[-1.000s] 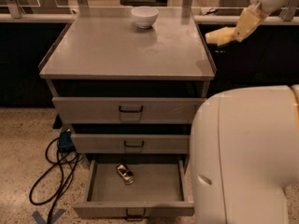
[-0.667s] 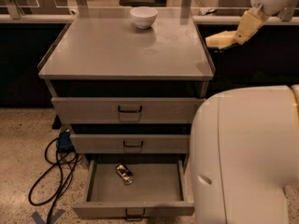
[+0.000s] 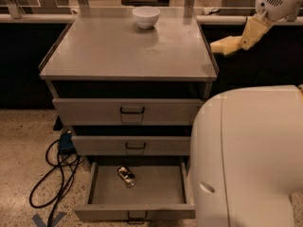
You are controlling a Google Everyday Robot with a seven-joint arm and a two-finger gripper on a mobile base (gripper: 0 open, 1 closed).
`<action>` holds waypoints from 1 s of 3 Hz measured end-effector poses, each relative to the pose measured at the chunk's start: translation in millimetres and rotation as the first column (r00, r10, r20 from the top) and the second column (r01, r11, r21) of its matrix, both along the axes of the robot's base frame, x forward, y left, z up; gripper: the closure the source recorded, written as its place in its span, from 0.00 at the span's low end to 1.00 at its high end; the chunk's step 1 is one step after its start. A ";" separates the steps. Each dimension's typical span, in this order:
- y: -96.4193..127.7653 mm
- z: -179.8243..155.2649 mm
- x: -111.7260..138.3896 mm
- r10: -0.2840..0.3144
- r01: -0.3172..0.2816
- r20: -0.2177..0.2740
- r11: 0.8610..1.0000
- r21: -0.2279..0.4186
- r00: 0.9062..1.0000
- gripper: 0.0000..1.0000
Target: Place sponge into bottom drawer
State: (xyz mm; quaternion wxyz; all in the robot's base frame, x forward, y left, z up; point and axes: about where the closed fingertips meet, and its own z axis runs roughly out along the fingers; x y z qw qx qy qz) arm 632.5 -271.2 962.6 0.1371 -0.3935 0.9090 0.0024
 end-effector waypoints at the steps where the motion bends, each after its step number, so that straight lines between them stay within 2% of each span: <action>1: 6.1 2.4 -41.2 0.041 -0.040 -0.054 0.999 0.015 0.998 1.00; 2: 15.3 6.3 -95.8 0.078 -0.074 -0.121 0.997 0.035 0.990 1.00; 3: 6.7 5.5 -111.4 0.070 -0.065 -0.090 0.996 0.060 0.993 1.00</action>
Offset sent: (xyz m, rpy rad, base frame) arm -0.2562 0.0410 -0.0258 0.1107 0.3568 0.1090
